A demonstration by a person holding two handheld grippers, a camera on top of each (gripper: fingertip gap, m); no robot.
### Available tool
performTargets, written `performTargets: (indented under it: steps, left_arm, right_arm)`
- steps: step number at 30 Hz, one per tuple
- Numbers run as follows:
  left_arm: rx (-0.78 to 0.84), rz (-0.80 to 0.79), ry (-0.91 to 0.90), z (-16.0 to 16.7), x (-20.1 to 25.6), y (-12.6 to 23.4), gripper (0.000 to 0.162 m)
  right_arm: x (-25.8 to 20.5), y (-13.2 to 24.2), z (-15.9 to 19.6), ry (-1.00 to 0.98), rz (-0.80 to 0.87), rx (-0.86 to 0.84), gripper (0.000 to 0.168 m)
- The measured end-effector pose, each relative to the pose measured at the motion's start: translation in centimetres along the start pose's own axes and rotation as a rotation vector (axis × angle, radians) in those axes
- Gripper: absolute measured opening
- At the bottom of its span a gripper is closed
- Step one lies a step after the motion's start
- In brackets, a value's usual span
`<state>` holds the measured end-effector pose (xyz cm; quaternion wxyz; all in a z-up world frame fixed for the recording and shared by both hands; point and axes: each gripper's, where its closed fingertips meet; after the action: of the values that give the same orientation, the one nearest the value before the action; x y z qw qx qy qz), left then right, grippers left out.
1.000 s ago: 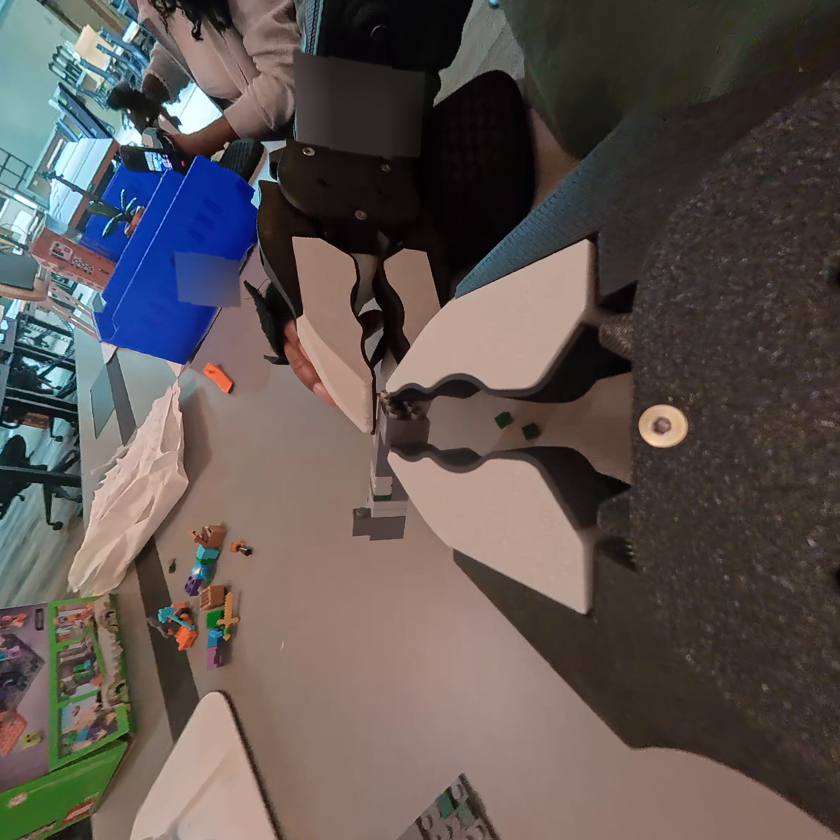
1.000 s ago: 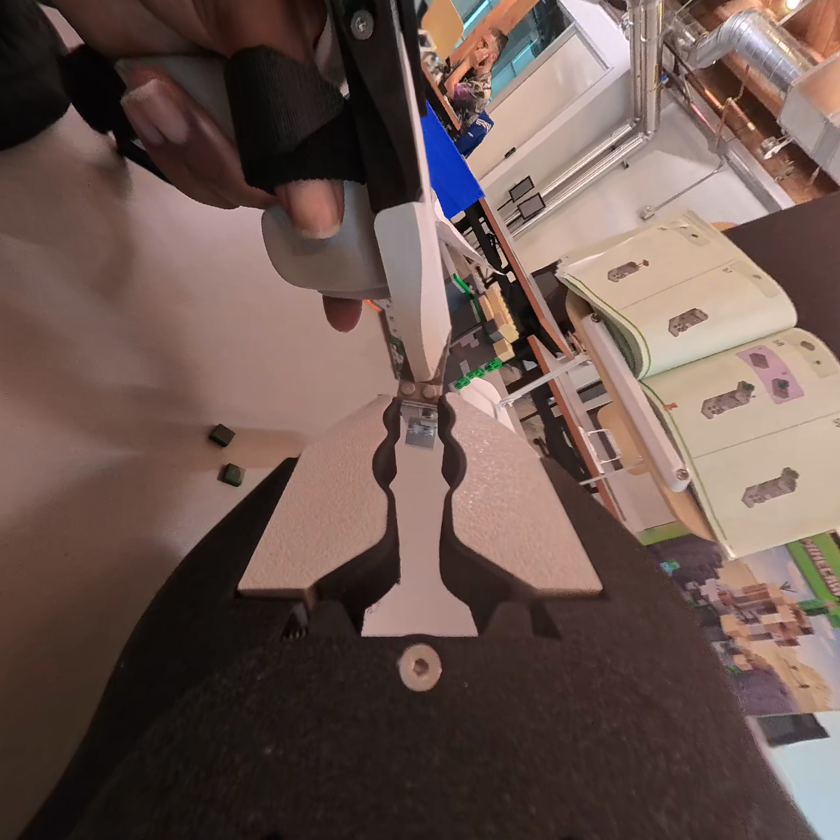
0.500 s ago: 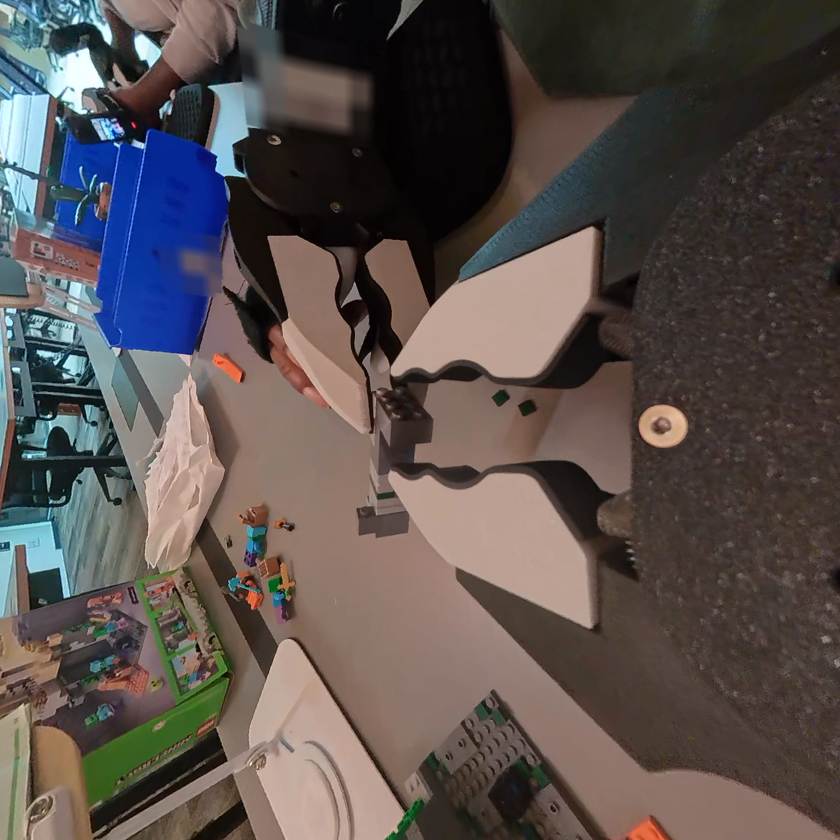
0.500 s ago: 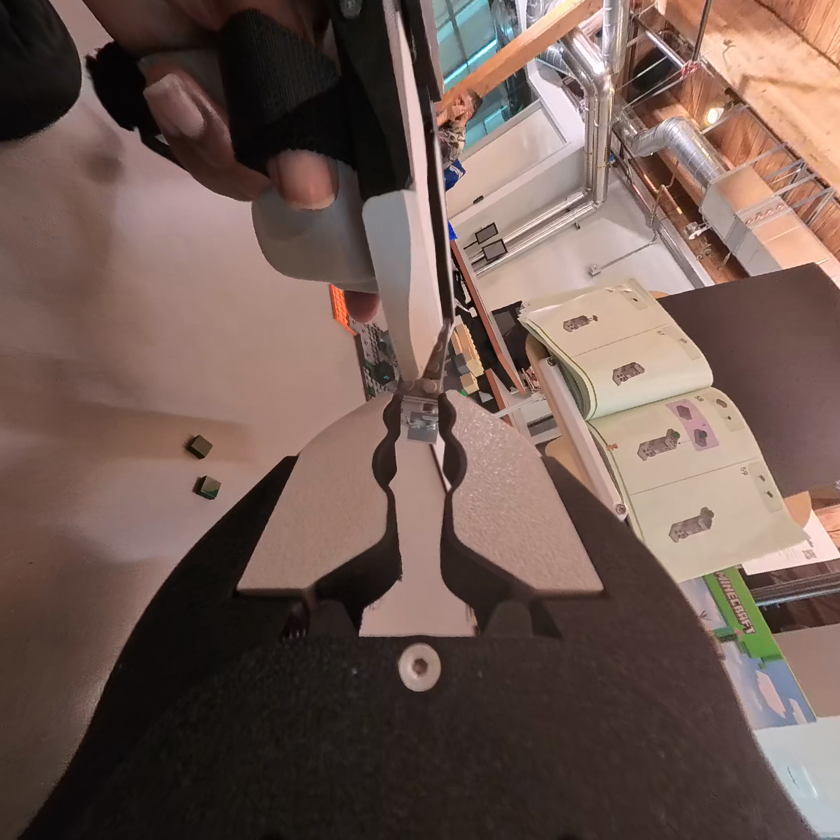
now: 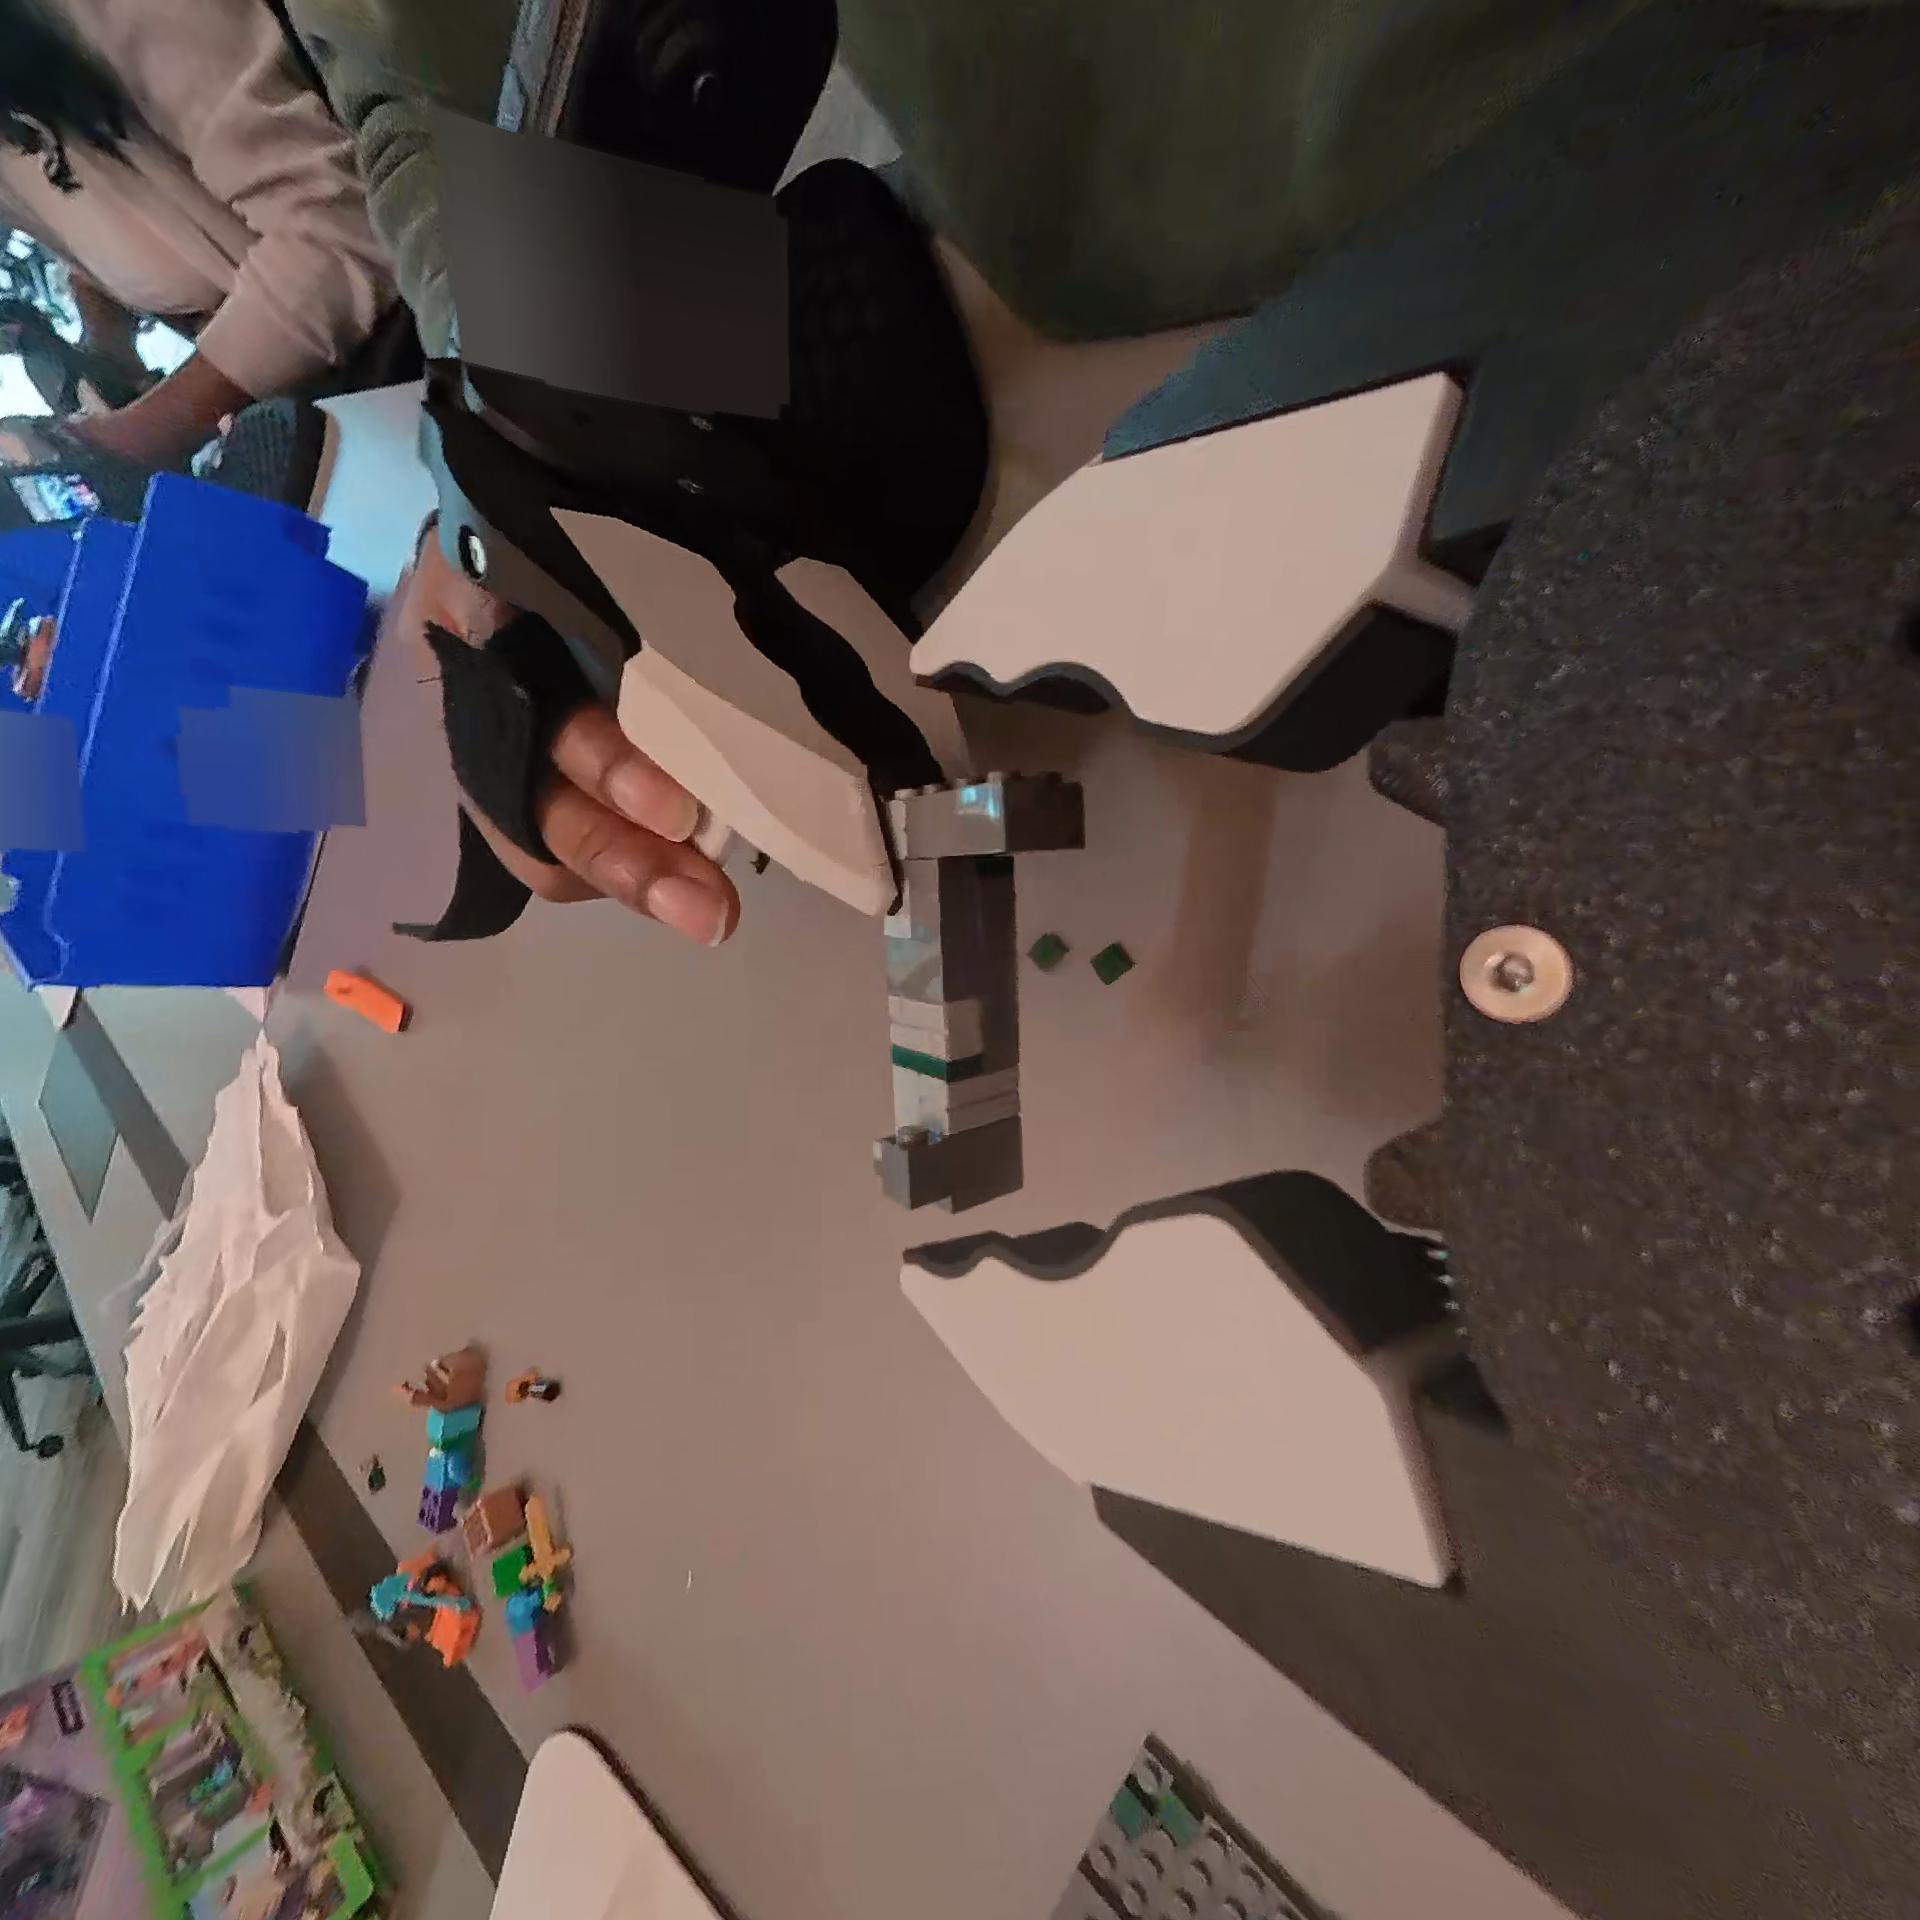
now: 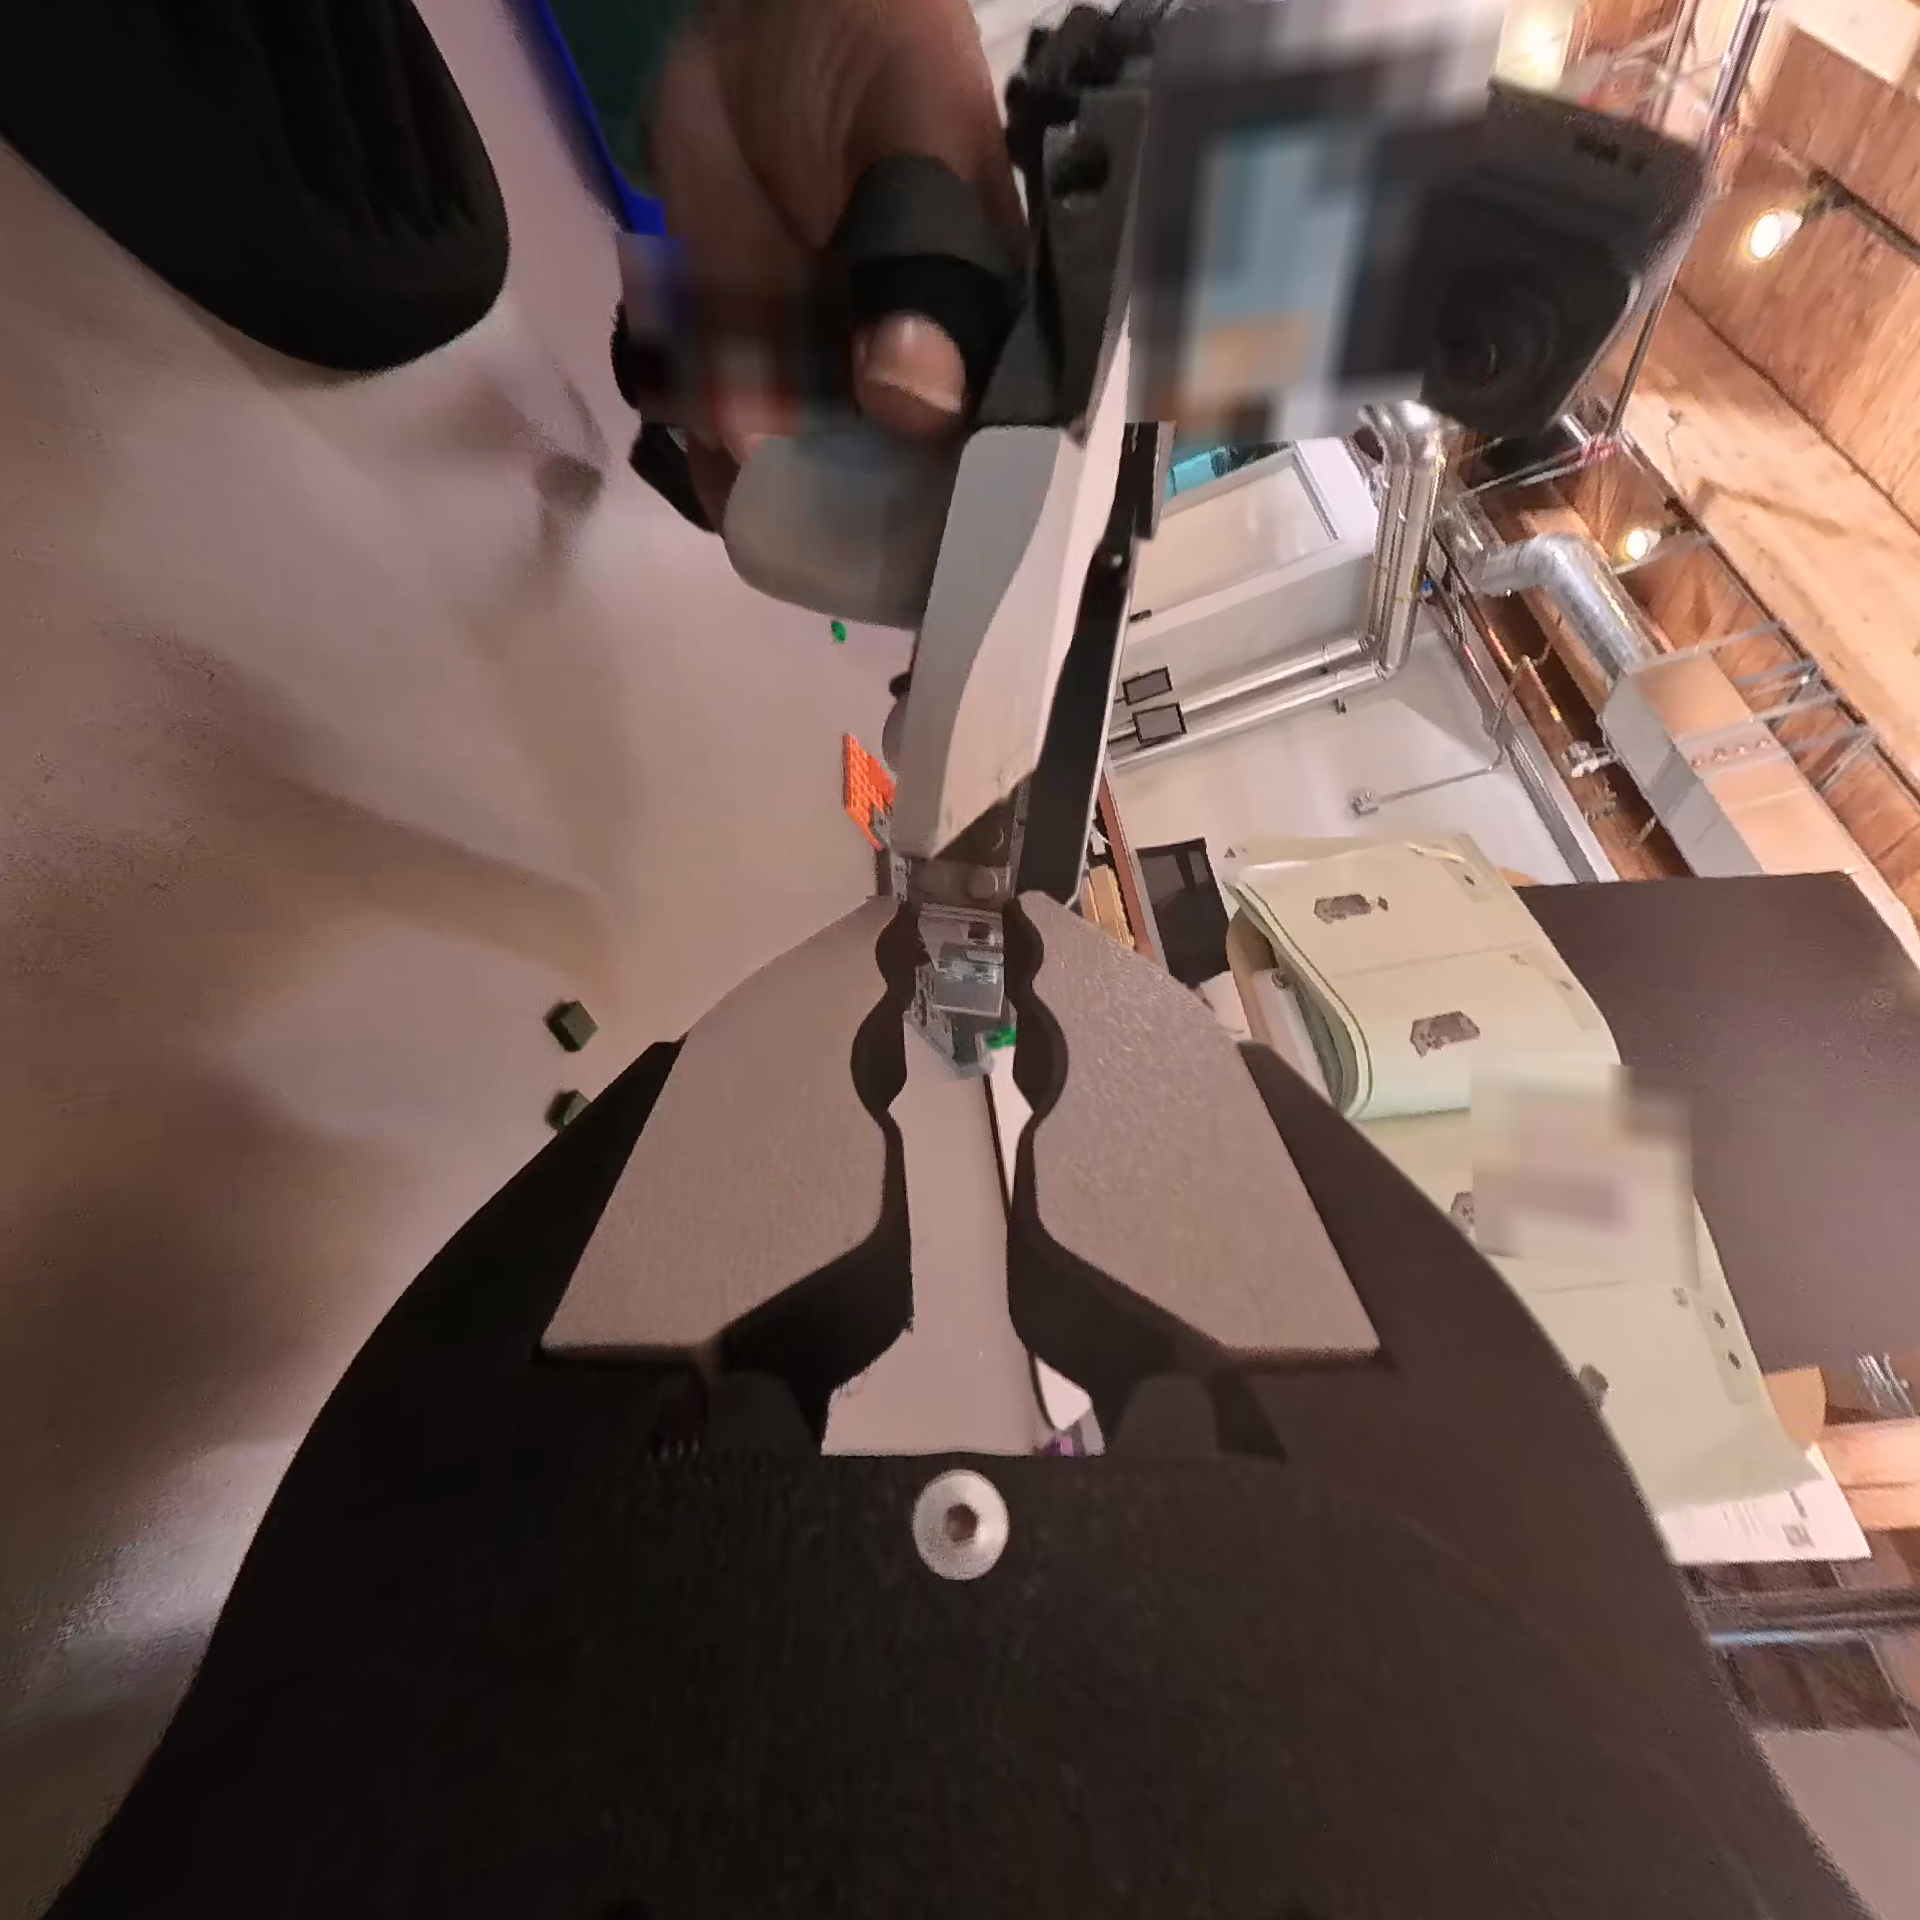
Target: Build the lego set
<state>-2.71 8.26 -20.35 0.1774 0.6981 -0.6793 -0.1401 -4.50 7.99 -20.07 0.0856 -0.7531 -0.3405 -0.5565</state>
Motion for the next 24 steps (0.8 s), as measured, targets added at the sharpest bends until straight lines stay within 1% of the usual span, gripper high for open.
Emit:
performTargets:
  steps: [3,10,18,24]
  left_arm:
    - [0.001,-0.002,-0.019,0.2,0.15,-0.19,0.086]
    - [0.02,-0.012,-0.028,0.02,0.24,0.19,0.081]
    - [0.03,-0.037,-0.01,0.06,0.29,0.49,0.08]
    - [0.049,-0.087,-0.007,-0.01,0.0,0.52,0.08]
  right_arm:
    - [-0.15,0.05,-0.54,0.02,-0.004,0.015,0.016]
    - [-0.12,0.2,-0.87,0.054,0.012,0.011,0.016]
    - [-0.1,0.22,-1.18,0.087,0.025,-0.011,0.016]
    - [-0.07,0.1,-1.01,0.093,0.034,-0.033,0.016]
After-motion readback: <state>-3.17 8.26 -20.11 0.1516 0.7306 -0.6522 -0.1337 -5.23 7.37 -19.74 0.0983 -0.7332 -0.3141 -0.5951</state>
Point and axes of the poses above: each gripper's, where its closed fingertips meet, y back along the fingers, z out of its underside, x = y × z across the jaws, and after that the axes turned 11 degrees about -z, right-handed
